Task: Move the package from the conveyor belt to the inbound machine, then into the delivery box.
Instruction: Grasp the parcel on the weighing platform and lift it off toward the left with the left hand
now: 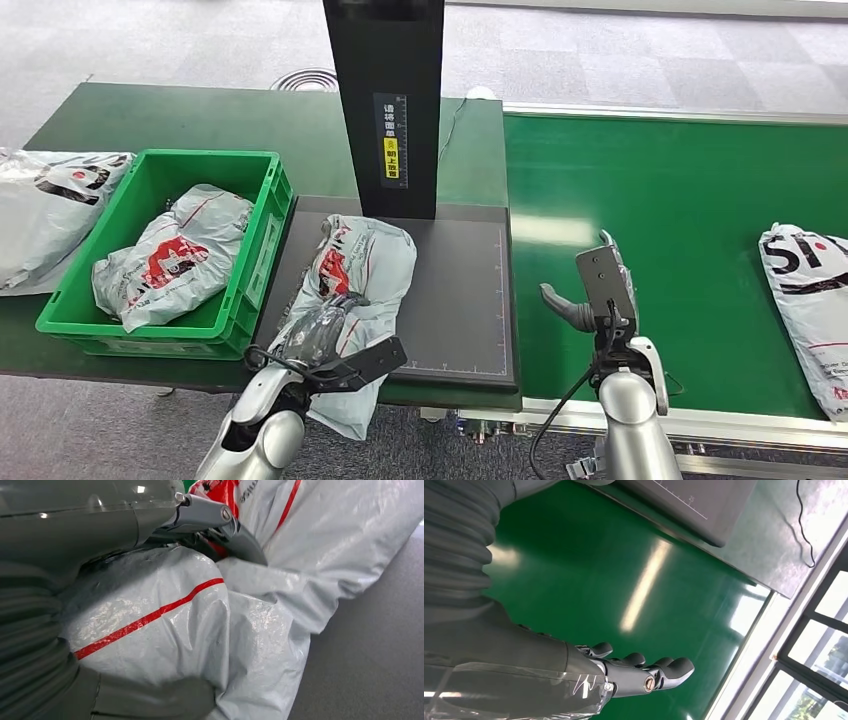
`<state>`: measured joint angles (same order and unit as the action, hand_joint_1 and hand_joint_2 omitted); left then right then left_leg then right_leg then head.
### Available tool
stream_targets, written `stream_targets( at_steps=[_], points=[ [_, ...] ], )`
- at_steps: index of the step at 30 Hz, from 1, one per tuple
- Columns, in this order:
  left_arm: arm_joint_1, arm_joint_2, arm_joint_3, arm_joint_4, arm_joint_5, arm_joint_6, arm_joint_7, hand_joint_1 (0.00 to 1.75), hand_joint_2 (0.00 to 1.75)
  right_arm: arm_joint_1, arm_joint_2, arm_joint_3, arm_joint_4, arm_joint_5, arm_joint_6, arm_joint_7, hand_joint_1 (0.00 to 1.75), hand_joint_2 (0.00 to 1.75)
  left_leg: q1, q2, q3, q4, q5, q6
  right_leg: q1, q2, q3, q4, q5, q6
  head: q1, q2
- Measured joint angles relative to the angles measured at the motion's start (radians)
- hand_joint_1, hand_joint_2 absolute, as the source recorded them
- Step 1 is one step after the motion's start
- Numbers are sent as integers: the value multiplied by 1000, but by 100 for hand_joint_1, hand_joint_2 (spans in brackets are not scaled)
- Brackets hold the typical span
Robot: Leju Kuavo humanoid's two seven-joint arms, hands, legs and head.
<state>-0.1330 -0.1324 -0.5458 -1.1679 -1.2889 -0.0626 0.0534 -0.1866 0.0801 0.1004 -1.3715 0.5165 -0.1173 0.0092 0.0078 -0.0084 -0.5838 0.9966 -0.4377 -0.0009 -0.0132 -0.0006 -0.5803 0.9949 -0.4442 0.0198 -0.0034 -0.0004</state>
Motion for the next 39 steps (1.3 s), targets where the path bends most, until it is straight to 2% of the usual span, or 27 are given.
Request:
stream_targets(
  at_steps=[24,26,30,35,39],
  points=[
    [-1,-3,14,-2,-6,22,-5,175,175,33,1,-21,-50,-1,-4,-2,0,175,0,0,2,0,0,0,0,0,2,0,0,0,0,0],
    [5,-5,20,-10,7,102,-43,175,175,44,1,-27,-67,-11,-6,-13,0,175,0,0,1,0,0,0,0,1,1,0,0,0,0,0],
    [6,-4,43,-102,59,347,-160,175,175,60,0,-43,-103,-45,-5,-39,0,175,0,1,-1,0,0,0,0,1,-2,0,0,0,0,0],
    [-2,5,68,-234,52,530,-239,175,175,57,-7,-53,-113,-80,-6,-59,0,175,0,1,-2,0,0,0,0,1,-2,0,0,0,0,0],
    [-10,11,77,-293,22,628,-262,175,175,50,-15,-54,-107,-98,-10,-79,0,175,0,1,-2,0,0,0,0,1,-2,0,0,0,0,0]
  ],
)
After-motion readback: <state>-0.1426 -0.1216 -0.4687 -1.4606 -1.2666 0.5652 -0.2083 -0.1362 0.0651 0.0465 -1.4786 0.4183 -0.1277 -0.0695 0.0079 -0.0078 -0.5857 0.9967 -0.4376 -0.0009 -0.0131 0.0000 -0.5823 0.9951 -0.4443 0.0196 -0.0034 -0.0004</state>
